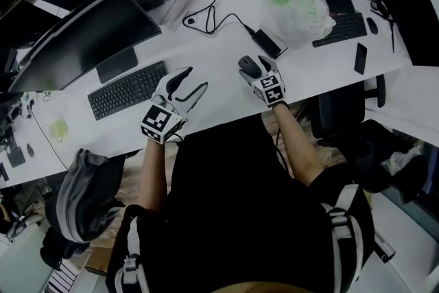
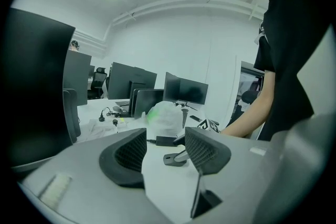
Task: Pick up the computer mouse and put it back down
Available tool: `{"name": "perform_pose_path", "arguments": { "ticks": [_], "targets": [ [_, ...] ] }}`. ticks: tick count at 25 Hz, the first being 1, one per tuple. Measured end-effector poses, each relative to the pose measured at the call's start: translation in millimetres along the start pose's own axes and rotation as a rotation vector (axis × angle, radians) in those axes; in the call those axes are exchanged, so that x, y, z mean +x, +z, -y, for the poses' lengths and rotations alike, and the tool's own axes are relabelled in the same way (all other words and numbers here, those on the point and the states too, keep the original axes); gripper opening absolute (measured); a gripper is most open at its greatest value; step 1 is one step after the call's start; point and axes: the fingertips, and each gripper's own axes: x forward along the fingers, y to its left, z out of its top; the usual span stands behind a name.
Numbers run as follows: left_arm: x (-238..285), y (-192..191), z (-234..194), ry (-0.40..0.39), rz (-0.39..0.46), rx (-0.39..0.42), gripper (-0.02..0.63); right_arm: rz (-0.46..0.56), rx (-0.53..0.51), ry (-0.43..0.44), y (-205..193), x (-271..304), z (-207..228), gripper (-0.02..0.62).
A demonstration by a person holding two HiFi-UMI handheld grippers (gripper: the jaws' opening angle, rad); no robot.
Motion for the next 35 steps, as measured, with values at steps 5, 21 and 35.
{"name": "perform_pose_path", "arguments": {
  "ticks": [5, 21, 35],
  "targets": [
    [-17.6, -0.7, -0.8, -0.009, 0.019, 0.015, 0.215, 0.060, -0.003, -0.036, 26.4, -24.8, -12.5, 0.368],
    [-41.0, -10.0, 0.1, -0.044, 0.040, 0.042, 0.210, 0.327, -0.042, -0.026, 99.4, -108.7, -73.5, 0.356],
    [-37.6, -17.9, 8.6, -0.072, 0.046, 0.044, 0.209, 0.350, -0.064, -0.067, 93.3, -123.3, -83.2, 0.351]
  ]
}}
